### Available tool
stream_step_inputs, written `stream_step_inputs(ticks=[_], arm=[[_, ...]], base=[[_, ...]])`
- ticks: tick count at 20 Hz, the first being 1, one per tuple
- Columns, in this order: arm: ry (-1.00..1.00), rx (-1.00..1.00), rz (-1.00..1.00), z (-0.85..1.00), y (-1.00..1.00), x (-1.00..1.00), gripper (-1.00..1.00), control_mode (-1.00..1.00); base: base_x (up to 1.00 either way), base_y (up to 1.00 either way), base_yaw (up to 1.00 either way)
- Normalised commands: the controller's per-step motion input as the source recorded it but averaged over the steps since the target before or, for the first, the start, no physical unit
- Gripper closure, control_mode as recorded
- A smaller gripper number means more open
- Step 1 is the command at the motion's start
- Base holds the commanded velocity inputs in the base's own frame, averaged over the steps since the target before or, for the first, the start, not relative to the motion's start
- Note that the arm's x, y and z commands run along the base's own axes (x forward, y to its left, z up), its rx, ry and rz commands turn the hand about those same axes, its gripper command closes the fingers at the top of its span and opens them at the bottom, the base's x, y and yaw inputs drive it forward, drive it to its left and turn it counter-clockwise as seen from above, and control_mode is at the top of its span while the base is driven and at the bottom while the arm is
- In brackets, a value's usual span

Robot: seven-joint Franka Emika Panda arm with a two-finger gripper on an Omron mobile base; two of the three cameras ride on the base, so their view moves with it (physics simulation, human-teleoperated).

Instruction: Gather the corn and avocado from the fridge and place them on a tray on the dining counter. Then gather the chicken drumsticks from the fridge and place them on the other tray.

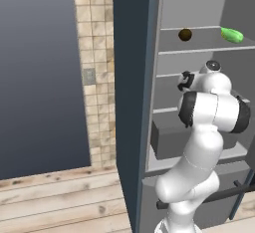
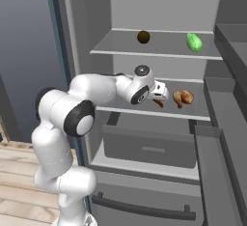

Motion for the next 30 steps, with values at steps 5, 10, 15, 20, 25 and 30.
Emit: stream_step_inputs(ticks=[5,10,15,20,25,30], arm=[[0.00,0.00,0.01,-0.19,-0.03,0.35,-1.00,-1.00],[0.00,0.00,0.03,-0.20,-0.21,0.23,-1.00,-1.00],[0.00,0.00,0.03,-0.15,-0.25,0.19,-1.00,-1.00],[0.00,0.00,0.05,-0.25,-0.18,0.33,-1.00,-1.00],[0.01,0.00,0.05,-0.28,-0.09,0.35,-1.00,-1.00],[0.04,0.00,0.05,-0.34,0.00,0.18,1.00,-1.00]], base=[[0.00,0.00,0.00],[0.00,0.00,0.00],[0.00,0.00,0.00],[0.00,0.00,0.00],[0.00,0.00,0.00],[0.00,0.00,0.00]])
